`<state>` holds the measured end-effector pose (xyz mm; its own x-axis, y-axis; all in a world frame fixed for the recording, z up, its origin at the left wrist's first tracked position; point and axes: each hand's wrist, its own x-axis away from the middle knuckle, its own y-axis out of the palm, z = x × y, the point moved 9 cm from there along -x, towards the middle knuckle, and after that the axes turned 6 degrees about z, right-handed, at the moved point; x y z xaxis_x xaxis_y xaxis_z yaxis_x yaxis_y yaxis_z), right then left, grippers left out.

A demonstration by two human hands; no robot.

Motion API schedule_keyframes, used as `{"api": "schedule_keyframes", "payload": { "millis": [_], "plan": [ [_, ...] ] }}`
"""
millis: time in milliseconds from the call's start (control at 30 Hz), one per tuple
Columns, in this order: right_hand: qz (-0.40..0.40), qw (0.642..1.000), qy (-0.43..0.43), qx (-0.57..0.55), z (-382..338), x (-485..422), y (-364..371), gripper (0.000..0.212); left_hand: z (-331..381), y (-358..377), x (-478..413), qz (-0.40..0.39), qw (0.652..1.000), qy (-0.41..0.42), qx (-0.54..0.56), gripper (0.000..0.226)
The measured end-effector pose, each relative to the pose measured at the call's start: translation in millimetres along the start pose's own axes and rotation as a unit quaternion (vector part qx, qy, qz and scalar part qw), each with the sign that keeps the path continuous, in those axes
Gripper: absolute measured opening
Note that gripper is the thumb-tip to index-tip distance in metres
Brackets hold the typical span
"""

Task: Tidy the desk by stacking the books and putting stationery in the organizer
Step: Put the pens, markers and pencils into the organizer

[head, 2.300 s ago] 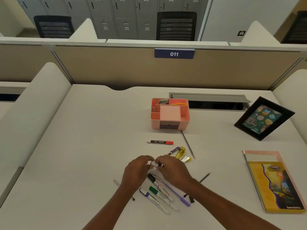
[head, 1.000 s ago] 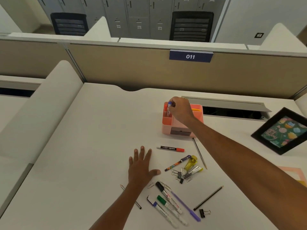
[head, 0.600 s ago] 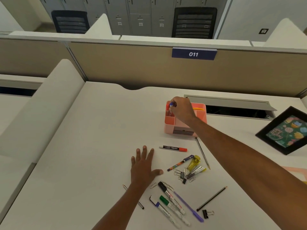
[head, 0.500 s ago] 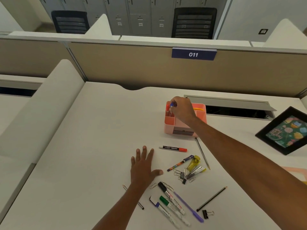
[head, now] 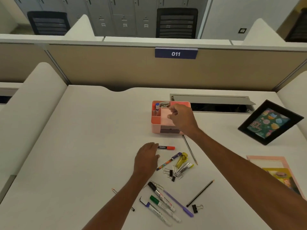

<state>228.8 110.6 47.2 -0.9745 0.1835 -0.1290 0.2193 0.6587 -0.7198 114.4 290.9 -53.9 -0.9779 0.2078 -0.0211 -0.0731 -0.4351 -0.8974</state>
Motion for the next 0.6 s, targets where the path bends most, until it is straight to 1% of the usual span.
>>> {"api": "schedule_keyframes", "payload": {
  "millis": [67,167,300,367,500,600],
  "plan": [
    [0.004,1.000,0.010,-0.007,4.8,16.6,-6.6,0.032,20.7,3.5,-10.2,-0.005,0.999,0.038,-0.008,0.047],
    [0.009,1.000,0.021,-0.009,16.1,41.9,-14.5,0.033,40.5,16.5,-23.7,-0.035,0.996,0.071,-0.036,0.040],
    [0.005,0.999,0.034,-0.028,33.5,75.3,-22.1,0.020,55.1,27.5,-37.7,-0.053,0.989,0.102,-0.092,0.034],
    [-0.003,0.998,0.054,-0.040,42.7,93.1,-23.7,0.021,60.8,30.9,-41.7,-0.055,0.985,0.120,-0.115,0.032],
    [-0.022,0.995,0.076,-0.062,54.6,125.5,-20.6,0.024,64.2,34.8,-46.4,-0.063,0.980,0.138,-0.128,0.028],
    [-0.046,0.994,0.081,-0.060,61.4,148.2,-16.1,0.021,65.1,36.7,-48.0,-0.067,0.980,0.146,-0.121,0.027]
  ]
}}
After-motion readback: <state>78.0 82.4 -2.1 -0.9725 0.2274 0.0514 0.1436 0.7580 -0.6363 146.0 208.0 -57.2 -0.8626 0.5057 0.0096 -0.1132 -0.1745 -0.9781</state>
